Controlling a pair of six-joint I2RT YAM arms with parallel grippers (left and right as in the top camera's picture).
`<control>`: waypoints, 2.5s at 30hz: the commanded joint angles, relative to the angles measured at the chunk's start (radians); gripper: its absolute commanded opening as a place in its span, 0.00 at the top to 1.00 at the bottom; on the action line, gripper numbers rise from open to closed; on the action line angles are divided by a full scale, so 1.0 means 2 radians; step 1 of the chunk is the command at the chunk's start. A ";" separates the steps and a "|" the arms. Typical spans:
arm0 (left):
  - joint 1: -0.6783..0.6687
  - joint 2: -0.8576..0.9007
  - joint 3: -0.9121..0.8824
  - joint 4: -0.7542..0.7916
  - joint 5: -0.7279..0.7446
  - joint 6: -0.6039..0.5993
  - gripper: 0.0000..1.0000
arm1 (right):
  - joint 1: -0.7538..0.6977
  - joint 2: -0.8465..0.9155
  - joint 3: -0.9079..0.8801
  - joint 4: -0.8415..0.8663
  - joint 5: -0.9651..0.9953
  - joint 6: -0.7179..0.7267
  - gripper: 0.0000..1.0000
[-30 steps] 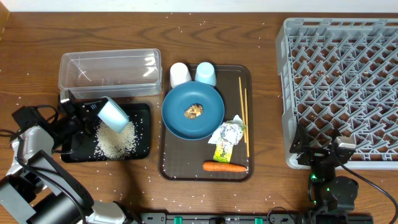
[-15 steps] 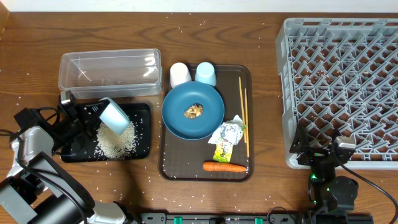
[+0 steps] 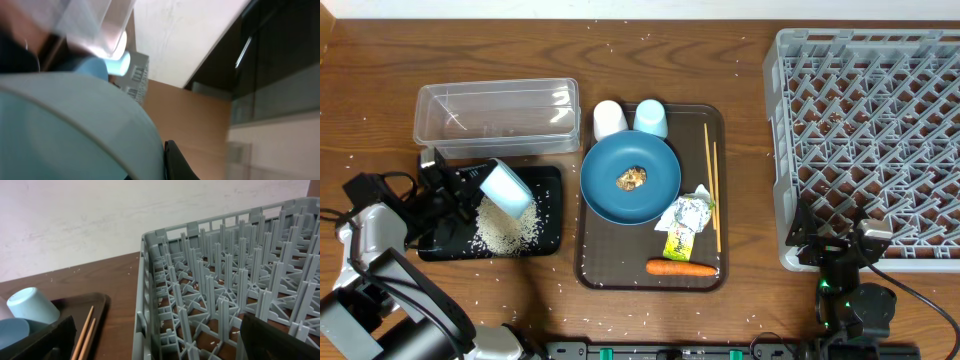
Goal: Sort waste into correct bins and load items into the dishwasher rack
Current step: 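Tip the bowl over the black tray to pour out the rice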
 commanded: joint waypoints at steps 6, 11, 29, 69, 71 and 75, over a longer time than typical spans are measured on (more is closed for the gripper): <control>-0.007 -0.016 0.003 0.018 0.013 -0.100 0.94 | -0.008 -0.002 -0.001 -0.002 0.002 -0.003 0.01; -0.009 -0.022 0.002 0.029 0.013 -0.095 0.94 | -0.008 -0.002 -0.001 -0.002 0.002 -0.003 0.01; -0.014 -0.025 0.002 0.123 0.000 -0.010 0.94 | -0.008 -0.002 -0.001 -0.002 0.002 -0.003 0.01; -0.024 -0.044 -0.009 0.193 -0.001 -0.105 0.94 | -0.008 -0.002 -0.001 -0.002 0.002 -0.003 0.01; -0.025 -0.044 -0.009 0.206 -0.006 -0.105 0.94 | -0.008 -0.002 -0.001 -0.002 0.002 -0.003 0.01; -0.031 -0.042 -0.022 0.161 -0.075 -0.059 0.94 | -0.008 -0.002 -0.001 -0.002 0.002 -0.003 0.01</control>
